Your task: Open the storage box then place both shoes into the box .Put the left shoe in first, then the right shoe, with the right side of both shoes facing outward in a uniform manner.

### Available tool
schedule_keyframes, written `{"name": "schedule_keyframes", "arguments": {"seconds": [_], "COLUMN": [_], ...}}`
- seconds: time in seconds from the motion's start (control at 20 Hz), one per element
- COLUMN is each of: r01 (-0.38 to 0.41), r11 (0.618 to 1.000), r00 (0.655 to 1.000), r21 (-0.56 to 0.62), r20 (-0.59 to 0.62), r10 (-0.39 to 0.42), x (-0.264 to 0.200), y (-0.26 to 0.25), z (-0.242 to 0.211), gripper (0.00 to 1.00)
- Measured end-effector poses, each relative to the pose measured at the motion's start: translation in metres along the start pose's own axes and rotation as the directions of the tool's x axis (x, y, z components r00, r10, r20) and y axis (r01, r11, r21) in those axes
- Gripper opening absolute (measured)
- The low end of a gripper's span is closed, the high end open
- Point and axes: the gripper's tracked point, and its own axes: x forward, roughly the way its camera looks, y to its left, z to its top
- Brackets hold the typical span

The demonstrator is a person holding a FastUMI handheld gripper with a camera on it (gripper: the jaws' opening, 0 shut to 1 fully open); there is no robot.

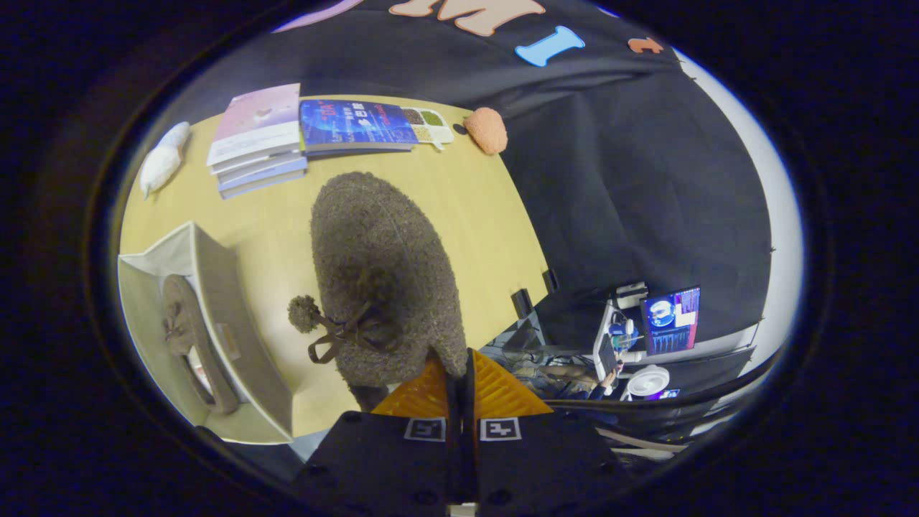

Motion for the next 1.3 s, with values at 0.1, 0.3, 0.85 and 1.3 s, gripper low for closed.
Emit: {"name": "schedule_keyframes", "arguments": {"seconds": [0.1,0.3,0.85,1.3], "r01": [-0.052,-0.164,-0.25,-0.285], "r11": [0.999,0.986,0.967,0.958], "r00": [0.999,0.985,0.968,0.955], "r21": [0.01,0.012,-0.041,-0.037], "r20": [0.013,0.051,-0.009,-0.093], "r10": [0.051,0.163,0.25,0.281], "x": [-0.025,-0.065,-0.055,-0.012], "y": [0.029,0.09,0.184,0.212], "z": [-0.003,-0.004,-0.033,-0.048], "gripper": [0.04,0.03,0.04,0.04]}}
